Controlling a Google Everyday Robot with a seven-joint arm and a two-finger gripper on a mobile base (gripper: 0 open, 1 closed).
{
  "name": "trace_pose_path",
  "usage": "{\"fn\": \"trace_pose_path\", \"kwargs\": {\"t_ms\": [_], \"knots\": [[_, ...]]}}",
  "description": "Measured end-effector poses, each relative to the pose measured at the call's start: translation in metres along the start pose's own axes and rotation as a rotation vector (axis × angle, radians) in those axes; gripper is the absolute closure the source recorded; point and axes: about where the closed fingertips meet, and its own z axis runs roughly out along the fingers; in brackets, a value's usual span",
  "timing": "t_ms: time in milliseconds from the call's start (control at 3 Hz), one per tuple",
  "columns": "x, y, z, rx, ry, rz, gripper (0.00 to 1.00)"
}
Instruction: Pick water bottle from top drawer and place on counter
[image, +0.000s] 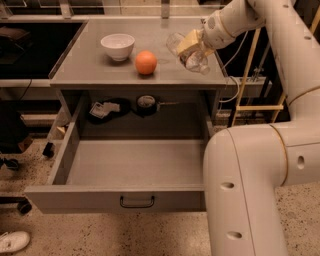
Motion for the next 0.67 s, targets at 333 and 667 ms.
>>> {"fn": "trace_pose_path", "kwargs": {"t_ms": [333, 667], "knots": [[-0.05, -0.015, 0.016, 0.092, -0.16, 0.053, 1.0], [-0.095, -0.042, 0.023, 0.243, -0.305, 0.043, 1.0]]}}
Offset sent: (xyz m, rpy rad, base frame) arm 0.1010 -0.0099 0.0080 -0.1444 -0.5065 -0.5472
